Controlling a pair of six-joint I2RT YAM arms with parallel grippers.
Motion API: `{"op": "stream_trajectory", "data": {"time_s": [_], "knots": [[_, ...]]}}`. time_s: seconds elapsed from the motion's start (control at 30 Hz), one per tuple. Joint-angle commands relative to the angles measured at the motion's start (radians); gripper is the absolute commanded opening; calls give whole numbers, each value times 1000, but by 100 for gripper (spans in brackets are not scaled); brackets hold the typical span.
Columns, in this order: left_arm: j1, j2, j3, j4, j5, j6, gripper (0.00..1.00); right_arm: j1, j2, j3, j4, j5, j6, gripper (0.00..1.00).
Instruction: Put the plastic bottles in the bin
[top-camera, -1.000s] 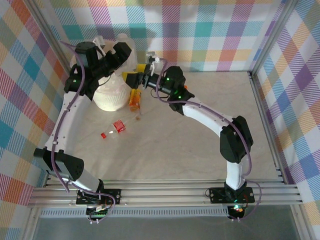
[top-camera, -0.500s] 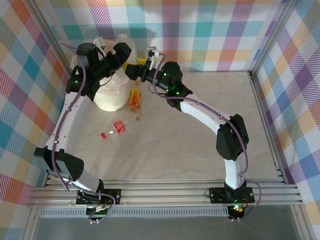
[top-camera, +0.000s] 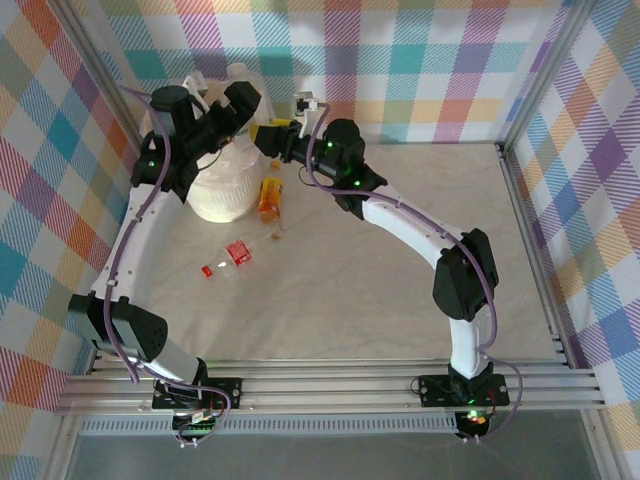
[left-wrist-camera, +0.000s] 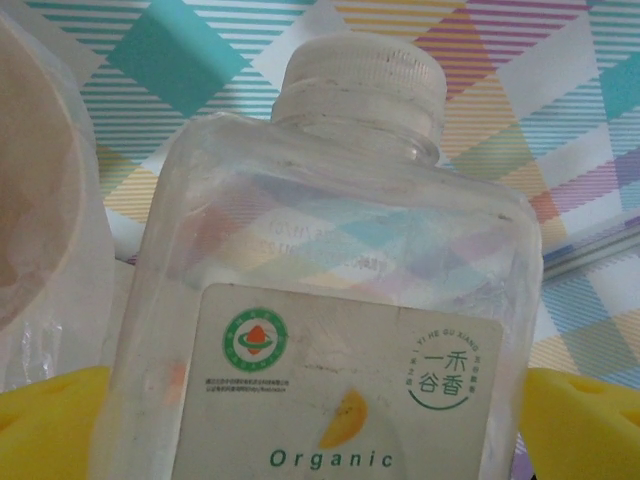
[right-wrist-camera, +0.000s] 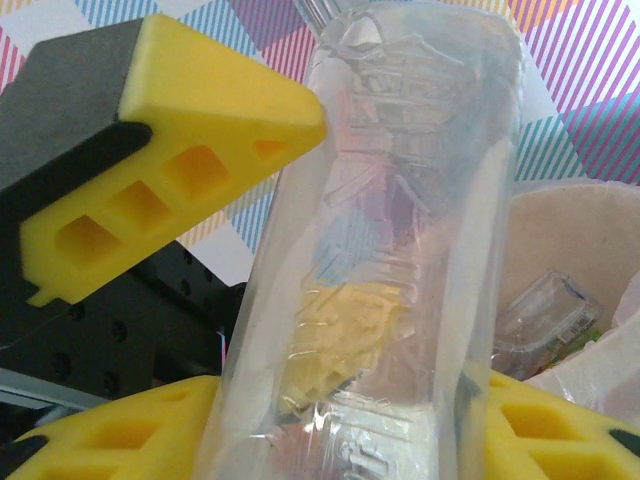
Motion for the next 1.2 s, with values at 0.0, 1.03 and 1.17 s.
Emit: {"op": "stream_trajectory", "data": {"time_s": [0.0, 1.03, 1.17], "knots": [[30, -57, 72, 31, 207, 35, 100, -25, -61, -39, -35, -48, -60, 44], [90, -20, 113, 351, 782, -4, 53, -127, -38, 229, 147, -714, 399, 42], [90, -1, 195, 148, 640, 101, 44, -141, -80, 199, 12, -678, 267, 65]]}}
